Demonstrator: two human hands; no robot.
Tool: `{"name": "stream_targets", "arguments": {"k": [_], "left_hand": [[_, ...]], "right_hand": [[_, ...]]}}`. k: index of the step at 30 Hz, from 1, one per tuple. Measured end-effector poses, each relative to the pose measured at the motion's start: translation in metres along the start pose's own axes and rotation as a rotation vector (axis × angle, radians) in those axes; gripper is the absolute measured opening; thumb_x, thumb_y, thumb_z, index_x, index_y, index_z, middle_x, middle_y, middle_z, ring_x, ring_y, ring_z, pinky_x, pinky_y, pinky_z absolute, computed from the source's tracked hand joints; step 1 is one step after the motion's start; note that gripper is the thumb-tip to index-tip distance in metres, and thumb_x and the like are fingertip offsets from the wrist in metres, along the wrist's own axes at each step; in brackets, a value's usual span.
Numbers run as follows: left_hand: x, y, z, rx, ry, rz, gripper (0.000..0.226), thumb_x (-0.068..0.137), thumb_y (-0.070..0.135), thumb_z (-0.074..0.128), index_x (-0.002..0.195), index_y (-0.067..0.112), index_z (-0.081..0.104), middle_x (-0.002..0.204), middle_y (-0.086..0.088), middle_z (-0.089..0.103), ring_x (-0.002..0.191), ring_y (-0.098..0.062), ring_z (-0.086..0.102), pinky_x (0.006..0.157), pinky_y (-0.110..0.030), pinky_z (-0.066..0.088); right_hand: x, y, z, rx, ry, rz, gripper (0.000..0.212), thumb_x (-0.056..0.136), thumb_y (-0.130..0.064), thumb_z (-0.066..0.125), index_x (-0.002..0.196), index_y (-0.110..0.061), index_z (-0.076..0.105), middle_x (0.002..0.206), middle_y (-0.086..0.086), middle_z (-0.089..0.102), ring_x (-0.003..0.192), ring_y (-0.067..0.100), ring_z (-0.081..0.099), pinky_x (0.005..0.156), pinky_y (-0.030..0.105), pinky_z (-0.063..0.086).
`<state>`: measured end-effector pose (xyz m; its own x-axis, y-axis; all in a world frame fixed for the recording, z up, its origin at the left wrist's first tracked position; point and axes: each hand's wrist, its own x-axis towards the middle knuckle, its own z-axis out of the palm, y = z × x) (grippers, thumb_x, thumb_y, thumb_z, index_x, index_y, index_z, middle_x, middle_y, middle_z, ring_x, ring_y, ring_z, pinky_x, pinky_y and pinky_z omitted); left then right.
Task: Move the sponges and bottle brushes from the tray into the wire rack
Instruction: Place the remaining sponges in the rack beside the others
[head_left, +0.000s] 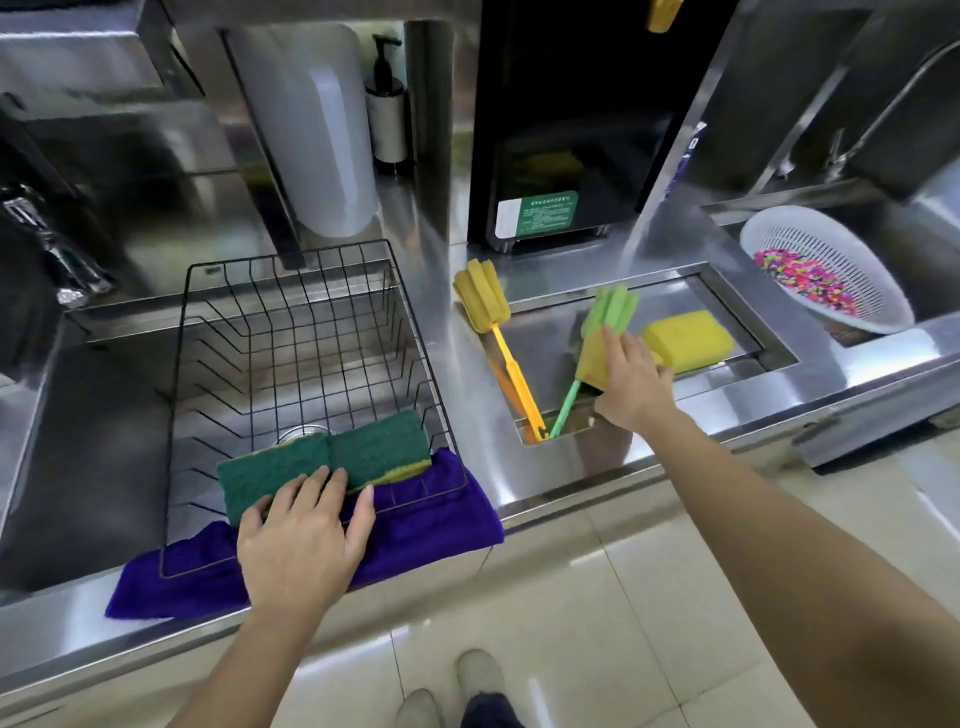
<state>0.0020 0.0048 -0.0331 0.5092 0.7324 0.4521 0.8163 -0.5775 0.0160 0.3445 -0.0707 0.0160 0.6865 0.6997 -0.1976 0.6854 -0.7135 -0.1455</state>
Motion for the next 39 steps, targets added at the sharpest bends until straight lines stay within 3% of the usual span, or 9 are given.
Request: {"name": "stream_targets", "arguments": {"k": [7,13,15,18,20,23,28,31,39], "left_hand": [[-0.001,0.0,0.004,0.009,0.066,0.01,0.055,0.099,0.044,0.035,0.09,0.007,0.074,0.094,-0.01,0.074,0.088,-0.029,0.07,0.072,-0.041,0.046],[-0.001,0.0,0.006,0.011,0.077,0.014,0.055,0.098,0.045,0.037,0.089,0.007,0.075,0.094,-0.008,0.074,0.087,-0.027,0.07,0.075,-0.042,0.048],[-0.001,0.0,0.006,0.006,0.081,0.011,0.057,0.099,0.046,0.035,0.089,0.008,0.075,0.093,-0.008,0.074,0.086,-0.026,0.07,0.075,-0.041,0.049],[-0.001,0.0,0.005,0.0,0.084,0.001,0.059,0.1,0.048,0.033,0.088,0.009,0.075,0.092,-0.006,0.074,0.085,-0.025,0.07,0.075,-0.04,0.049],[-0.001,0.0,0.005,-0.006,0.075,-0.001,0.054,0.097,0.047,0.037,0.088,0.009,0.075,0.092,-0.006,0.074,0.085,-0.024,0.069,0.076,-0.04,0.05],[0.0,0.0,0.005,-0.012,0.06,0.0,0.05,0.094,0.047,0.042,0.088,0.01,0.076,0.093,-0.005,0.074,0.085,-0.023,0.069,0.076,-0.041,0.051],[-0.001,-0.001,0.007,-0.024,0.074,-0.013,0.061,0.1,0.049,0.029,0.089,0.011,0.075,0.094,-0.004,0.074,0.086,-0.022,0.069,0.077,-0.04,0.051],[-0.001,0.0,0.006,-0.03,0.061,-0.012,0.058,0.098,0.049,0.031,0.09,0.012,0.075,0.095,-0.005,0.074,0.087,-0.022,0.068,0.076,-0.039,0.051],[0.0,0.0,0.008,-0.039,0.041,-0.022,0.048,0.091,0.049,0.043,0.089,0.012,0.074,0.096,-0.004,0.074,0.089,-0.021,0.068,0.074,-0.037,0.052]], "right_hand": [[0.0,0.001,0.002,-0.244,0.152,-0.056,0.056,0.076,-0.014,0.06,0.127,-0.004,0.041,0.128,0.019,0.043,0.119,0.035,0.041,0.098,0.042,0.032],[0.007,-0.039,-0.033,0.323,0.351,-0.053,0.072,0.071,-0.019,0.075,0.127,0.004,0.036,0.126,0.024,0.044,0.121,0.04,0.041,0.097,0.045,0.035],[0.004,-0.059,-0.05,0.586,0.334,-0.155,0.087,0.072,-0.011,0.072,0.143,-0.007,0.022,0.13,0.02,0.039,0.119,0.034,0.039,0.099,0.027,0.033],[-0.003,-0.093,-0.068,0.754,0.291,-0.27,0.088,0.075,-0.003,0.068,0.146,-0.022,0.019,0.118,0.01,0.035,0.096,0.02,0.039,0.072,-0.001,0.033],[-0.004,-0.116,-0.071,0.821,0.235,-0.342,0.078,0.073,-0.004,0.069,0.139,-0.019,0.03,0.121,0.01,0.038,0.1,0.022,0.043,0.082,0.008,0.041],[-0.001,-0.15,-0.064,0.828,0.166,-0.363,0.073,0.066,-0.009,0.075,0.128,-0.017,0.037,0.115,0.004,0.043,0.113,0.029,0.045,0.097,0.045,0.043],[0.0,-0.201,-0.036,0.963,-0.068,-0.411,0.081,0.061,-0.005,0.08,0.126,-0.019,0.033,0.12,0.005,0.043,0.11,0.022,0.047,0.088,0.024,0.047],[-0.004,-0.226,-0.011,0.893,-0.167,-0.465,0.085,0.065,0.0,0.072,0.135,-0.023,0.031,0.124,0.008,0.038,0.112,0.021,0.044,0.089,0.026,0.041],[-0.01,-0.268,0.041,0.796,-0.514,-0.5,0.072,0.068,-0.002,0.079,0.108,-0.023,0.024,0.116,0.009,0.04,0.107,0.022,0.046,0.09,0.037,0.047]]}}
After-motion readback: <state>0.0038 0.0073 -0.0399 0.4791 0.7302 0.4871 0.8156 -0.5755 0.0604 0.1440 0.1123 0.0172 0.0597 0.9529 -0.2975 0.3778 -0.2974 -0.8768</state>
